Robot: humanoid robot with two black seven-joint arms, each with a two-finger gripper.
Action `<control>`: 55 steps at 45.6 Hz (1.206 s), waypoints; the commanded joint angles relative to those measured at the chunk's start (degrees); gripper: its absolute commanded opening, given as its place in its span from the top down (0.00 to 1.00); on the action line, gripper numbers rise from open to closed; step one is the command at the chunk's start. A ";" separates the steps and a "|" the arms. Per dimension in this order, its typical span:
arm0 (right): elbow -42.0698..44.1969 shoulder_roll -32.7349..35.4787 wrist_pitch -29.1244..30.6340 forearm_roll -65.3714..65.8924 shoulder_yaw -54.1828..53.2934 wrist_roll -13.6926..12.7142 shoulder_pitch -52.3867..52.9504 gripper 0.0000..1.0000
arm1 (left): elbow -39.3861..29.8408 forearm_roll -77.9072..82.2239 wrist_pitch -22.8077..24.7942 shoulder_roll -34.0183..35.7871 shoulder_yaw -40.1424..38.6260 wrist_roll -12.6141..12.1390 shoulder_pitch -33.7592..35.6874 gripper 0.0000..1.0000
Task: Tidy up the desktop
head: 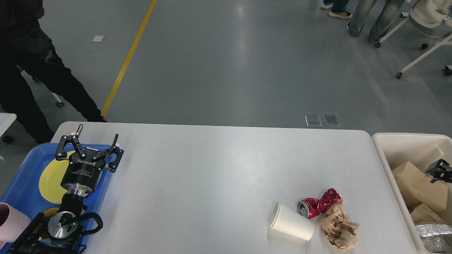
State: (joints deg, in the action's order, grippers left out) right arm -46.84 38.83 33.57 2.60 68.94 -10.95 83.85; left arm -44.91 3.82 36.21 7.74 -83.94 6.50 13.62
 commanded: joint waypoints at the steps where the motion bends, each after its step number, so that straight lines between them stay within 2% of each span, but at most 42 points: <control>1: -8.79 -4.19 8.61 0.22 7.42 -0.12 15.26 0.00 | 0.00 -0.04 -0.08 -0.01 0.00 0.00 0.00 0.03; 7: -16.52 -11.83 16.17 -0.22 11.30 -0.12 30.03 0.00 | 0.00 -0.04 0.00 0.00 0.00 0.00 0.00 0.03; 11: -23.11 -13.87 19.34 -0.49 11.48 -0.21 38.73 0.00 | 0.00 0.05 -0.09 0.00 0.00 0.09 0.00 0.03; 19: -38.39 -15.54 19.44 -0.84 9.72 -0.21 56.13 0.00 | 0.00 -0.04 -0.09 0.08 0.00 0.09 0.00 0.03; 25: -51.76 -15.01 18.29 -1.01 1.73 -0.21 65.46 0.01 | 0.00 0.05 -0.09 0.08 0.00 0.09 0.00 0.03; 40: -51.69 -15.71 14.42 -2.16 -2.84 -0.12 64.07 0.02 | 0.00 -0.04 -0.09 0.00 0.00 0.00 0.00 0.03; 48: -47.30 -16.06 9.95 -0.41 -12.51 -0.12 48.44 0.03 | 0.00 -0.04 -0.09 0.08 0.00 0.09 0.00 0.03; 55: -44.04 -17.47 7.66 9.95 -22.87 -0.03 37.89 0.03 | 0.00 0.05 0.00 -0.01 0.00 0.09 0.00 0.03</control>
State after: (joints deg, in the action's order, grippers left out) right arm -92.23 22.15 42.34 5.25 53.74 -11.03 128.66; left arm -44.91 3.79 36.12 7.77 -83.94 6.57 13.62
